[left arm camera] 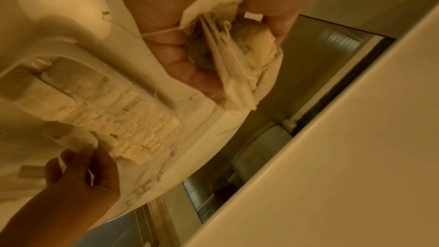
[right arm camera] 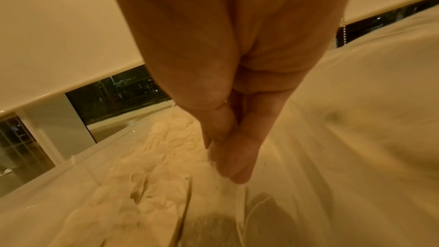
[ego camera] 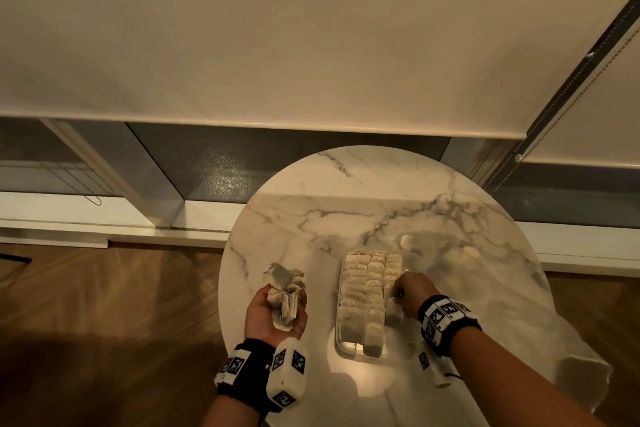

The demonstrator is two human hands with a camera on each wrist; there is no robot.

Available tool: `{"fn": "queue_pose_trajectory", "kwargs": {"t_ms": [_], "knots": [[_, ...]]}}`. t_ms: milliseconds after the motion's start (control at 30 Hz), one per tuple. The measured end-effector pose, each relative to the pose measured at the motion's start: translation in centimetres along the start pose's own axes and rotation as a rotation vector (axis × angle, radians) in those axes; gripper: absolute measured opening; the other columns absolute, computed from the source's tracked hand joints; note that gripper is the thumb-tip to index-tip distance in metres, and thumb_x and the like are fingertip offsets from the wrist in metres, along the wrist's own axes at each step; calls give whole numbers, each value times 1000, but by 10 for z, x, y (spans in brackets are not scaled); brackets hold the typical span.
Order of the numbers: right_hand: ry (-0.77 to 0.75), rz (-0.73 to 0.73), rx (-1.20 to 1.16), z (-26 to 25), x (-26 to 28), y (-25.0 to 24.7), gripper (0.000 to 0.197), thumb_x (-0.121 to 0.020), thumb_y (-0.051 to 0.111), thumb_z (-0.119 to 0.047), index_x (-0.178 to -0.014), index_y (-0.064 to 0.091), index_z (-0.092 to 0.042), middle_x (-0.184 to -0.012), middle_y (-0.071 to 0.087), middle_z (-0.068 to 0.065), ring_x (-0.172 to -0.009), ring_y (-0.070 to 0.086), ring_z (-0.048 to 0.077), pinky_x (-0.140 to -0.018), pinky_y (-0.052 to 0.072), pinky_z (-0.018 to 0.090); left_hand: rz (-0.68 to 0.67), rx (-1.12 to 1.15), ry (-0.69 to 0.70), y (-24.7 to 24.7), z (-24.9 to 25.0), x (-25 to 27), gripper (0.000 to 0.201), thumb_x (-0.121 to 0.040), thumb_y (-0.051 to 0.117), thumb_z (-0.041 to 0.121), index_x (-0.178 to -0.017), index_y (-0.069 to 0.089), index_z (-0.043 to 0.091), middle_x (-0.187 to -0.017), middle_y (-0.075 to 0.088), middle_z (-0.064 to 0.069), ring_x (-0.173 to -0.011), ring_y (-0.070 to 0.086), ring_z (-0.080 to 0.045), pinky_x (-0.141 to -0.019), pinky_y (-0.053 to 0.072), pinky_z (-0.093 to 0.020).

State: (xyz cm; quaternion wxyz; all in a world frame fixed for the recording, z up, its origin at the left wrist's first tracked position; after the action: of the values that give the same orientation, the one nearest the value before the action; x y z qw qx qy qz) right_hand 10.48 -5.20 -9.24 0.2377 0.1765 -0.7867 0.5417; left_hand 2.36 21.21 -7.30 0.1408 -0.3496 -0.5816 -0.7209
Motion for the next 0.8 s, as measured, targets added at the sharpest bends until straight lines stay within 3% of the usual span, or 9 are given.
{"fn": "queue_pose_trajectory", "kwargs": {"t_ms": [100,233,300,333,400,600,700,800], "knots": [[-2,25,6,1,-3,-1,21,-84,59,-4,-94,76,-14,-98,71,5,-86,67,18,-77,55,25,-8,-5,15,4,-2,1,105,-18,93,0,-119,61,5,-85,69,-12,-65,70,-26,-45,55,-29],[-12,55,-23,-1,-5,-1,24,-85,58,-4,-95,77,-14,-101,70,5,-90,67,18,-80,55,25,11,-5,35,5,-6,5,98,-17,92,1,-111,65,2,-83,69,-13,-63,70,-27,-43,55,-30],[0,85,-53,0,-5,-2,21,-86,58,-8,-93,77,-17,-100,70,4,-89,67,18,-78,54,24,68,-30,47,3,-8,8,74,-40,88,9,-110,64,2,-82,69,-13,-62,69,-27,-42,54,-30],[8,99,-71,0,-5,-3,19,-86,59,-11,-91,77,-18,-98,71,3,-87,67,17,-75,52,23,96,-27,48,3,-8,9,56,-57,78,16,-110,63,3,-81,69,-13,-61,69,-27,-42,54,-30],[12,107,-96,0,-5,-2,17,-86,60,-14,-88,77,-19,-94,71,2,-83,65,16,-72,50,21,127,-16,38,-1,-8,10,45,-72,58,25,-111,62,4,-81,69,-13,-60,69,-27,-42,54,-29],[30,160,-185,8,-2,-6,14,-89,60,-16,-96,72,-18,-95,70,6,-87,66,21,-79,54,26,154,-25,17,-4,-11,12,52,-76,55,27,-124,59,7,-89,66,-12,-64,70,-27,-44,55,-30],[57,218,-283,19,1,-8,13,-88,63,-15,-99,71,-16,-91,71,7,-83,68,22,-82,57,35,148,-29,7,-2,-14,14,51,-75,55,27,-121,60,6,-87,67,-11,-63,69,-26,-44,55,-30],[114,251,-327,27,12,-5,9,-87,64,-15,-92,71,-13,-87,72,9,-79,70,23,-79,59,36,143,-40,1,3,-18,16,44,-75,55,27,-112,63,5,-82,68,-12,-61,69,-27,-43,54,-30]]}}
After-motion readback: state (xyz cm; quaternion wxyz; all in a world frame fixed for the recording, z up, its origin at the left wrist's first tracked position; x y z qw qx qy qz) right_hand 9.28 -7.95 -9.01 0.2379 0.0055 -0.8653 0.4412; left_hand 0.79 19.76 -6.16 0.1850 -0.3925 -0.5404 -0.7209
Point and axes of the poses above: each hand's wrist, its own x-axis away from the middle knuckle, its own y-axis out of the palm, z = x × y, the point moved 8 cm from there along -x, towards the middle knuckle
